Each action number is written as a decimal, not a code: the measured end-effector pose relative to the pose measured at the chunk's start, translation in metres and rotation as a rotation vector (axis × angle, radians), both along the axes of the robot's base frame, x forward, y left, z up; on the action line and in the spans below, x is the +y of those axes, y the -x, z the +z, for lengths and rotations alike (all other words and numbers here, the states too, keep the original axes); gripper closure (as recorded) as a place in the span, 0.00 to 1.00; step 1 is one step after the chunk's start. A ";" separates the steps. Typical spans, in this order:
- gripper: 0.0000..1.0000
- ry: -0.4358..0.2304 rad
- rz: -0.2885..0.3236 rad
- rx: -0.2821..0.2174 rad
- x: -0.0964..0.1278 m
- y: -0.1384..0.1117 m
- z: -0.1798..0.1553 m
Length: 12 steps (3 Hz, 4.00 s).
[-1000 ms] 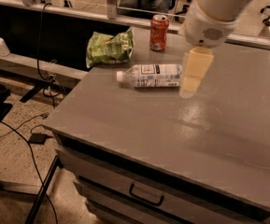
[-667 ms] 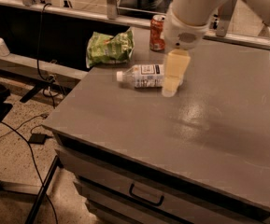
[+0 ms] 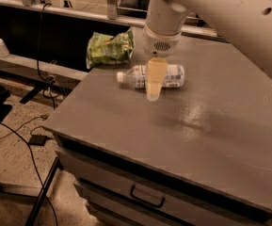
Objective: Place blue plastic bottle upright
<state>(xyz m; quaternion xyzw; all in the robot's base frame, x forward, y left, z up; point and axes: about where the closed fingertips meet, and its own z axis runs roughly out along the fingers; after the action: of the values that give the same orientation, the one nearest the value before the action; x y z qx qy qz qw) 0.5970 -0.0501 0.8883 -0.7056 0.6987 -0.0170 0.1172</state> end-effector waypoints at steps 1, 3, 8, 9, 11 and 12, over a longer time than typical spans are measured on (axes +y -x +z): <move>0.00 0.010 0.018 0.041 0.011 -0.007 -0.019; 0.24 0.014 0.079 0.100 0.028 -0.009 -0.051; 1.00 -0.357 0.103 0.059 -0.004 0.001 0.044; 1.00 -0.405 0.095 0.038 -0.006 -0.002 0.063; 1.00 -0.408 0.096 0.038 -0.006 -0.002 0.063; 1.00 -0.563 0.159 0.059 0.007 0.004 0.070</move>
Offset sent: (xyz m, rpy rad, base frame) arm 0.0090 0.0284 -0.0492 -0.0102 0.1099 0.0775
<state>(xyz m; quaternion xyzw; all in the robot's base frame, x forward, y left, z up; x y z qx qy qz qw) 0.5932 -0.0432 0.9581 -0.6978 0.6216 0.2073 0.2892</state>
